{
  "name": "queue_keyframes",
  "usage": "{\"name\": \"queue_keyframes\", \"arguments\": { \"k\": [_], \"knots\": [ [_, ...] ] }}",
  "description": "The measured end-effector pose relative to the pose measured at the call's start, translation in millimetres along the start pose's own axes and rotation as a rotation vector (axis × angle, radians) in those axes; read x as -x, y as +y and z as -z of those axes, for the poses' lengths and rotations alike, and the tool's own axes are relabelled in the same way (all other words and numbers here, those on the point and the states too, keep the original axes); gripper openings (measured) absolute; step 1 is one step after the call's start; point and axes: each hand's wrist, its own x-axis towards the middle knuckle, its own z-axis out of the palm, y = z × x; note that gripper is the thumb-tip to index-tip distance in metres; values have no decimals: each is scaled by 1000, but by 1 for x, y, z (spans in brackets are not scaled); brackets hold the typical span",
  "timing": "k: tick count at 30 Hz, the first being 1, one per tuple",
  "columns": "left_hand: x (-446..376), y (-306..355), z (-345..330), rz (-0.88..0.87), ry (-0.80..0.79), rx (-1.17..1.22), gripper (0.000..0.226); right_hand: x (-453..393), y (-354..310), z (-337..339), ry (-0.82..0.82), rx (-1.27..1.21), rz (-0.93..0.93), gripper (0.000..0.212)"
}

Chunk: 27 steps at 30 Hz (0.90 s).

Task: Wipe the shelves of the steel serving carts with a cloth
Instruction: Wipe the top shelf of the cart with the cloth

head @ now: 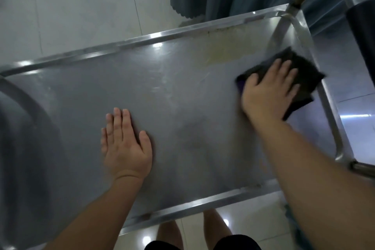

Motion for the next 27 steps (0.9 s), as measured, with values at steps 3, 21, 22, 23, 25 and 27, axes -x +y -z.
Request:
{"name": "queue_keyframes", "arguments": {
  "k": [3,21,22,23,25,27],
  "knots": [
    [-1,-1,-1,4,-2,2,74,63,-79,-28,0,-17,188,81],
    [0,-1,-1,-5,-33,-12,74,-126,-22,27,-170,210,571,79],
    [0,-1,0,-3,-25,-7,74,-128,-14,29,-153,191,461,79],
    [0,-1,-1,-3,-19,-6,74,-128,-12,28,-133,167,353,79],
    [0,0,-2,-7,-13,-8,74,-117,-27,22,-106,96,166,80],
    [0,-1,-2,-9,-5,-13,73,-94,-59,11,-87,31,103,81]
  ]
}}
